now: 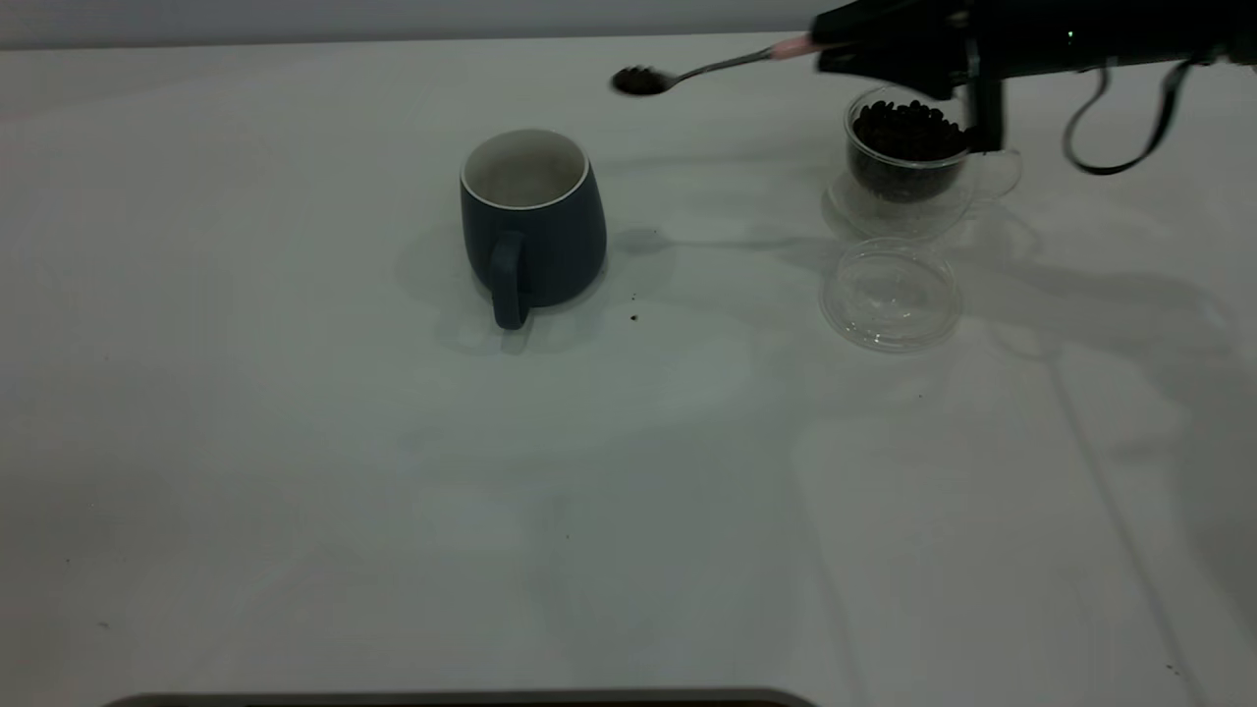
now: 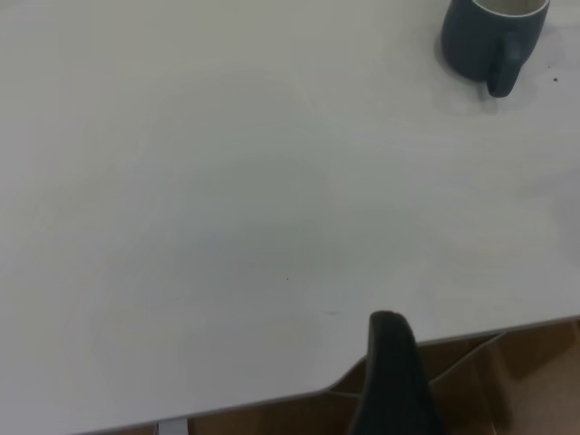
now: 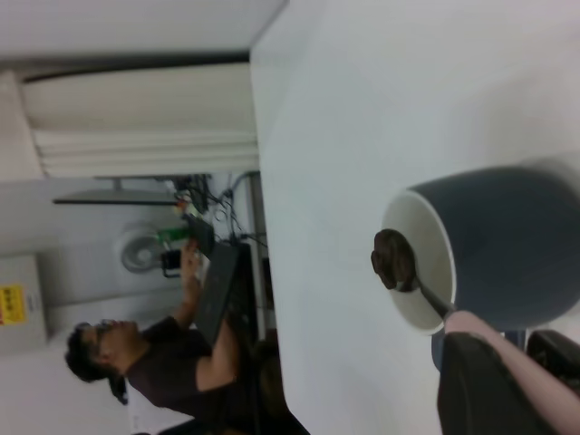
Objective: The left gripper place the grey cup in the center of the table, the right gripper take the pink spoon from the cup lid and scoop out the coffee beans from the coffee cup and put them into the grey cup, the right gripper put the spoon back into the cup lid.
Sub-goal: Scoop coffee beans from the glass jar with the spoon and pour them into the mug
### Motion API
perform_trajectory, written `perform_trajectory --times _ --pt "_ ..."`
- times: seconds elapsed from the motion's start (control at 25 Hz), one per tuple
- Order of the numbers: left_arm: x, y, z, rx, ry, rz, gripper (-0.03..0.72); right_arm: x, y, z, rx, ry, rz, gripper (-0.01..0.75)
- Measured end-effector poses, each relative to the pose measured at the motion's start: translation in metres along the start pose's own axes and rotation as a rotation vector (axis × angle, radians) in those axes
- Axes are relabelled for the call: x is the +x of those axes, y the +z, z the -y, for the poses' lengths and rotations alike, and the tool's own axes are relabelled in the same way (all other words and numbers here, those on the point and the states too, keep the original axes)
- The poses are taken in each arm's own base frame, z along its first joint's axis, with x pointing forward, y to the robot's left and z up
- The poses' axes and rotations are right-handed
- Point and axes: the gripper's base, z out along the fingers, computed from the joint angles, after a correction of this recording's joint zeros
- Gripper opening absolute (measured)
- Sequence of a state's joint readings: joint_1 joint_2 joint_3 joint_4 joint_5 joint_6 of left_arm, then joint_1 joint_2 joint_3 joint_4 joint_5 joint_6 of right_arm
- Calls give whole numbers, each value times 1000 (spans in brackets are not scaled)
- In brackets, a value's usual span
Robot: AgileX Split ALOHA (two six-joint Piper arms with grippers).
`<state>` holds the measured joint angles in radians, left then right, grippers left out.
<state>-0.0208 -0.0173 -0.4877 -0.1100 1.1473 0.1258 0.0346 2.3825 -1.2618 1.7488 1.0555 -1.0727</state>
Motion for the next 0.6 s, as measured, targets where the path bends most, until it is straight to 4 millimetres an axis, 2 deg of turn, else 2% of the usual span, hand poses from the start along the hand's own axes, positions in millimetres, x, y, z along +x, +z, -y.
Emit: perform_trajectory --times 0.24,0.6 --pt "0 0 0 0 0 0 565 16 28 -3 92 -48 -14 101" --pt "0 0 0 0 0 0 565 23 42 -4 150 -78 -2 101"
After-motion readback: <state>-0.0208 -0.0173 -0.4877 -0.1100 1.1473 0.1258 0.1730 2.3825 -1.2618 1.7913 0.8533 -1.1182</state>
